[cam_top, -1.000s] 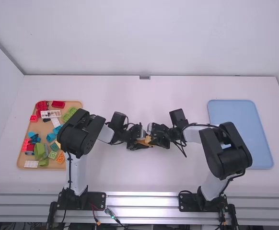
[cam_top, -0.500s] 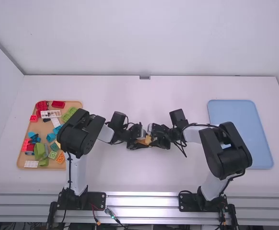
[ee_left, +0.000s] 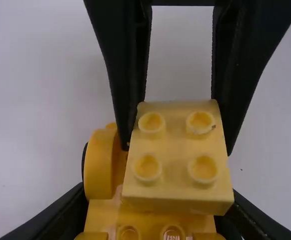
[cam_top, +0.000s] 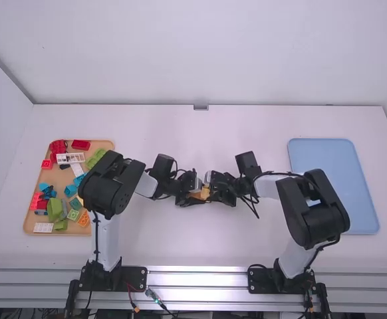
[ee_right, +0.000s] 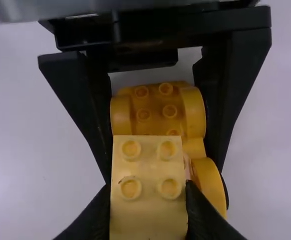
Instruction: Assemble lego blocks to make yellow taxi
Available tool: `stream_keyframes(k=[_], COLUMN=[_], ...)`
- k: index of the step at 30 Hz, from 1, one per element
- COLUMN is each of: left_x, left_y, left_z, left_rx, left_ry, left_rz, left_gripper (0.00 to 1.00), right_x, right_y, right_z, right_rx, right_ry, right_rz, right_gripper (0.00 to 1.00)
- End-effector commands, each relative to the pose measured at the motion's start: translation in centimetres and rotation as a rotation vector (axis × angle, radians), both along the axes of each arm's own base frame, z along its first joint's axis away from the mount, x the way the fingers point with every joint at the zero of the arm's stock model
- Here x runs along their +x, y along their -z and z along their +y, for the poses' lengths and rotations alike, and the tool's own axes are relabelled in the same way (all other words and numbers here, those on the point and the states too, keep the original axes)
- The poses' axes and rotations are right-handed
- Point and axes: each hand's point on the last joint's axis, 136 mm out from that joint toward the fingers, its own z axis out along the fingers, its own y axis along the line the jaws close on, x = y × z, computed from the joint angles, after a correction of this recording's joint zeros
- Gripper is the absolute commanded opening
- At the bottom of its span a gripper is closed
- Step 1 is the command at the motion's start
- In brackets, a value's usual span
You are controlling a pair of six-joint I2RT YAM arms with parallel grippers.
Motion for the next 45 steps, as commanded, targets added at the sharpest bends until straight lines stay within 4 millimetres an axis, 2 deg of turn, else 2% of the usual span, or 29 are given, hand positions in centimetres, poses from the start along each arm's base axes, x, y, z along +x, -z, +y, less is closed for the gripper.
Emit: stream_keyframes(k=[1,18,28,34,40,45], left_x=[-2.0,-2.8,-2.8,-2.8,-2.8,-2.7], left_y=[3.3,3.8,3.8,3.8,3.8,3.8], left_z=[1.3,1.6,1.6,1.6,1.6,1.6], left_rx=[0.099,0.119,0.12,0.12,0.121,0.121], left_ry=[-0.038,-0.018,-0.018,-0.018,-0.02,-0.025], left_rz=[0.104,0.123,0.124,0.123,0.123,0.127], left_gripper=[0.61,0.56,0.57,0.57,0.57,0.57], right_x=[1.4,2.3,3.0,2.6,1.3,1.3], right_y=[0.4,-0.3,-1.0,-2.1,-1.9,-2.3], right_z=[-0.9,-0.6,-0.2,-0.1,-0.3,-0.1], right_rx=[-0.035,-0.022,0.003,0.01,0.001,0.019], right_ry=[0.037,0.038,0.041,0.028,-0.026,-0.032], right_rz=[-0.035,-0.075,-0.111,-0.124,-0.109,-0.112], right_gripper=[0.2,0.15,0.15,0.16,0.16,0.16])
